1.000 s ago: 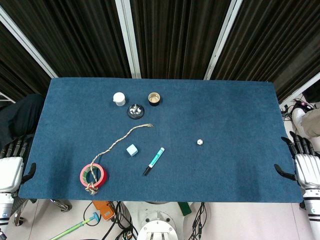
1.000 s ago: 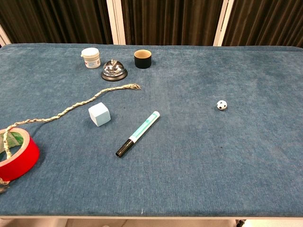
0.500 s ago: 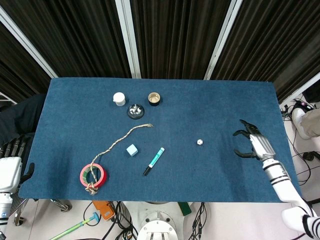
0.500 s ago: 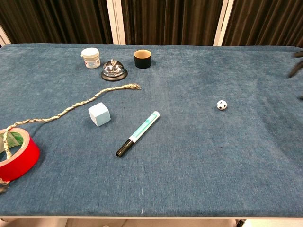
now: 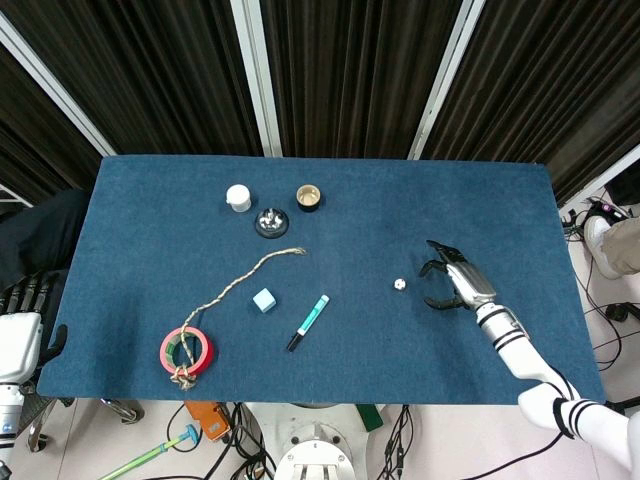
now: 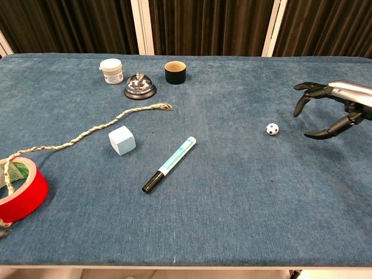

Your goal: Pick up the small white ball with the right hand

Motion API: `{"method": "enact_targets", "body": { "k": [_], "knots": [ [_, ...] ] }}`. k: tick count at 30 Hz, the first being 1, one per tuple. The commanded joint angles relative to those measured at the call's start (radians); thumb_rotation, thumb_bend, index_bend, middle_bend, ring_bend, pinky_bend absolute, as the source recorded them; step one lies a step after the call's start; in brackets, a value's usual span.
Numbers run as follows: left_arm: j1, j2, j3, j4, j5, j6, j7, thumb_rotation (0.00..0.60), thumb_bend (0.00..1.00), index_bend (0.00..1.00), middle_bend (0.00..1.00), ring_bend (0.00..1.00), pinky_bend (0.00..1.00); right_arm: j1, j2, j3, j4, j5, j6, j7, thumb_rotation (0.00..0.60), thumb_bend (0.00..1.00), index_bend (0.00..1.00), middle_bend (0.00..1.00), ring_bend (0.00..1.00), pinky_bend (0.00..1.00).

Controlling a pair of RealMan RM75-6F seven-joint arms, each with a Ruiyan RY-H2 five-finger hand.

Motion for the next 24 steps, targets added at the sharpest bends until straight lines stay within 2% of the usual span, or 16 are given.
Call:
{"method": "enact_targets", "body": {
  "k": [1,11,24],
  "knots": [
    [0.000,0.000,-0.001,0.001,-0.001,0.000,0.000,0.600,0.42,0.03,0.00,0.01,0.09,0.021,-0.018,0.004,0.021,0.008,-0.020,0.009,0.600,0.37,0.47,0.04,0.06,0.05],
    [-0.001,0.001,0.000,0.005,0.003,0.001,-0.003,0.600,0.42,0.03,0.00,0.01,0.09,0.085,-0.077,0.003,0.088,0.019,-0.067,0.024,0.600,0.37,0.48,0.04,0.06,0.05],
    [-0.002,0.000,-0.001,0.005,0.002,0.000,-0.002,0.600,0.42,0.03,0.00,0.01,0.09,0.115,-0.104,-0.018,0.122,0.021,-0.083,0.045,0.600,0.38,0.50,0.04,0.06,0.05]
  ]
}}
